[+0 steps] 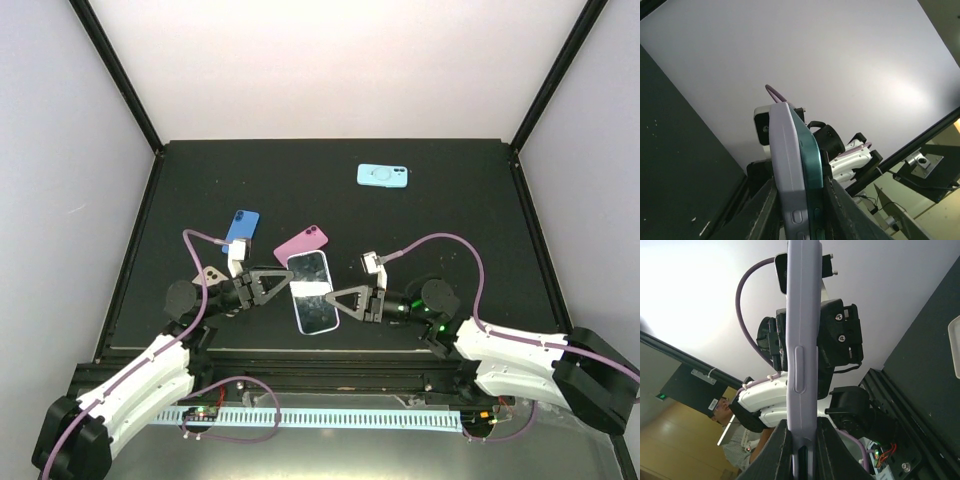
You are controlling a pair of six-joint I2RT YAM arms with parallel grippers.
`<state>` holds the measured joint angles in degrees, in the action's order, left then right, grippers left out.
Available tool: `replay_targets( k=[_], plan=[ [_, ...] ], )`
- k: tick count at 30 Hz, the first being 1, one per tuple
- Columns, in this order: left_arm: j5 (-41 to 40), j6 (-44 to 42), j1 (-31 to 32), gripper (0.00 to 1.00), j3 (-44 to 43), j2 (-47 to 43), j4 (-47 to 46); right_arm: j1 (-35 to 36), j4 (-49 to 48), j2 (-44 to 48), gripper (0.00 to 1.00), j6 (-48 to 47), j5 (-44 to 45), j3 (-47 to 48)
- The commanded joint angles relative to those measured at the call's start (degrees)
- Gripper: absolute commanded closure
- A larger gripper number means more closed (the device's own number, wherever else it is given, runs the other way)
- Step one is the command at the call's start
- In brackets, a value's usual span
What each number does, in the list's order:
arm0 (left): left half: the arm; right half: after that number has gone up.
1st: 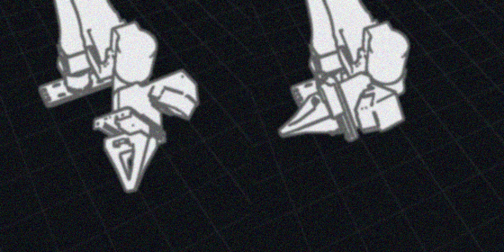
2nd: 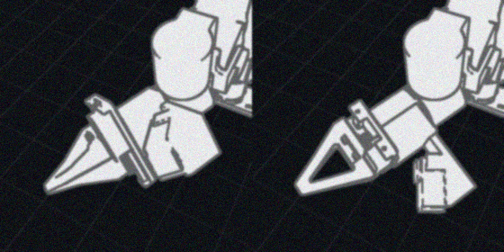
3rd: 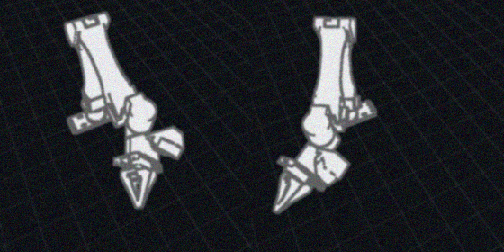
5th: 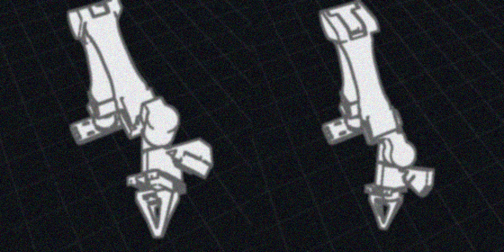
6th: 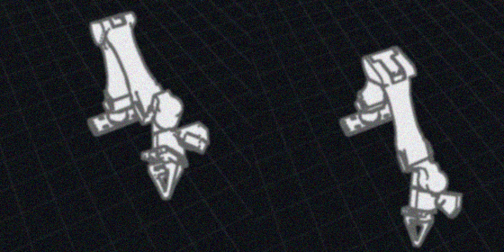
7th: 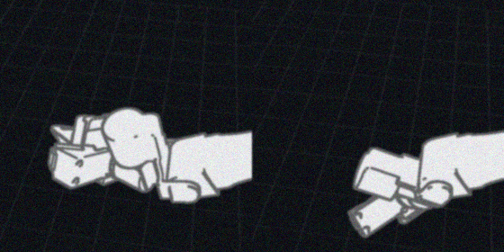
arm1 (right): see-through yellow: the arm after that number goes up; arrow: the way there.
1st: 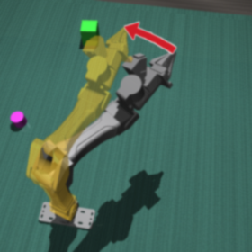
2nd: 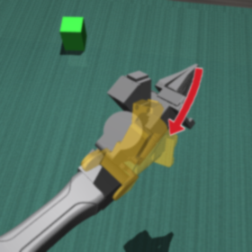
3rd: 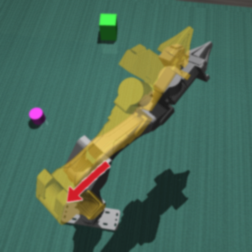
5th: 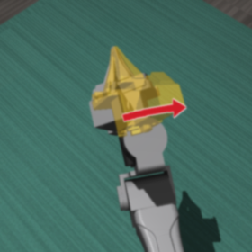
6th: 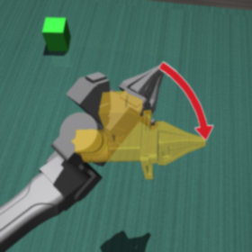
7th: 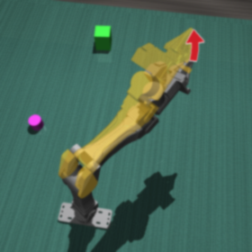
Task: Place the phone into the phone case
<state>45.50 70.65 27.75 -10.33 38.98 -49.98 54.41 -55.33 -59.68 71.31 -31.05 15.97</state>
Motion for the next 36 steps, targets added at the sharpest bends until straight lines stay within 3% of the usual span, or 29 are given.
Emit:
replay_targets(
  k=[1,9,13,17,19,23,27,36],
  plan=[
    [-1.1,-1.4,-0.3,0.78,-1.4,-1.0,3.4,0.6,-6.5,0.7,0.91,0.1,-0.1,1.3],
    [-1.5,-4.9,-0.3,0.88,-2.9,-1.6,15.1,0.6,-2.3,1.4,0.78,-1.6,2.4,0.9],
    [-1.9,-6.4,-0.3,0.89,-3.1,-1.5,19.9,0.6,1.6,1.5,0.77,-3.0,4.7,0.4],
    [-2.5,-4.9,-0.3,0.89,-2.5,0.1,19.6,0.6,3.2,0.3,0.84,-3.3,3.0,1.1],
    [-2.2,-1.9,-0.3,0.84,-1.4,1.0,16.1,0.6,2.0,0.4,0.86,-2.7,2.5,0.6],
    [-0.7,0.6,-0.4,0.62,-1.7,1.8,12.8,0.6,4.6,2.7,0.86,-4.6,3.2,-0.7],
    [-1.9,0.0,-0.4,0.56,-1.5,0.5,14.0,0.6,4.5,4.3,0.87,-4.9,2.6,-1.8],
    [-2.0,-0.4,-0.4,0.83,-1.2,0.1,14.3,0.6,6.2,4.2,0.85,-5.5,1.7,-1.1]
  ],
)
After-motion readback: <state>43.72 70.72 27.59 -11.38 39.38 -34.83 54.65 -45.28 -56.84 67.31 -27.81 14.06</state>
